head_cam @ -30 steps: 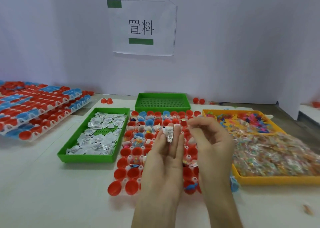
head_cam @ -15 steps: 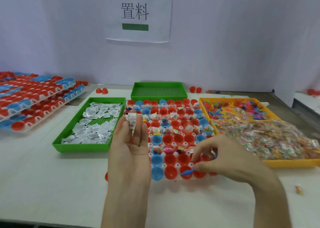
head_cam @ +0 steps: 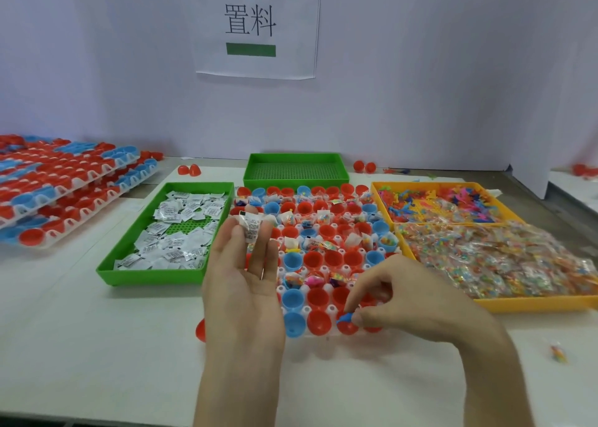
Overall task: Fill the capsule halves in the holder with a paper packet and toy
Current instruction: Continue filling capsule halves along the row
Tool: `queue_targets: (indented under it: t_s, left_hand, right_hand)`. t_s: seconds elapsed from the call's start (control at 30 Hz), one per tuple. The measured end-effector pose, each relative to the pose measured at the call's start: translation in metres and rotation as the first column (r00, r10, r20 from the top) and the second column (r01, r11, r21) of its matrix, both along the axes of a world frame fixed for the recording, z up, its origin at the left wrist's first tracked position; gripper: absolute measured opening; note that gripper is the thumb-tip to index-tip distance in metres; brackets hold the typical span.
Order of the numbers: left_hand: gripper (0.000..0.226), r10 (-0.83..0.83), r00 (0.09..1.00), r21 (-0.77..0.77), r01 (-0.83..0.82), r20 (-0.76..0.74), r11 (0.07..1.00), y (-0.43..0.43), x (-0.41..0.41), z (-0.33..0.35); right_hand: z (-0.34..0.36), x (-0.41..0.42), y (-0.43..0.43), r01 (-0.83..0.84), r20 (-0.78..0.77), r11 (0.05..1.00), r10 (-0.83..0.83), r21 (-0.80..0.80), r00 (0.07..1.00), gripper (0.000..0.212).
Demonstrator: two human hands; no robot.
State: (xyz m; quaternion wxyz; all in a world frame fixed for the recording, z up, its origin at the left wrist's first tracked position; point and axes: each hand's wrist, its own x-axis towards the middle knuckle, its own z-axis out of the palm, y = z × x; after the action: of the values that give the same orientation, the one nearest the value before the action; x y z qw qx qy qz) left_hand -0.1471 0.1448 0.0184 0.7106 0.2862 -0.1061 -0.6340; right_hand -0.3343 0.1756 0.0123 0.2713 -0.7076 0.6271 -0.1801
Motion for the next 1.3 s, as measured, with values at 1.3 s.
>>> queue_targets:
  t_s: [1.3]
  left_hand:
    - [0.025,0.404,0.75,-0.407,-0.197,0.523,0.892,-0.011,0.052,0.001]
  right_hand:
    - [-0.039,-0.101,0.004,0.664,0.227,0.709,-0.624,-0.237,0.748,0.016]
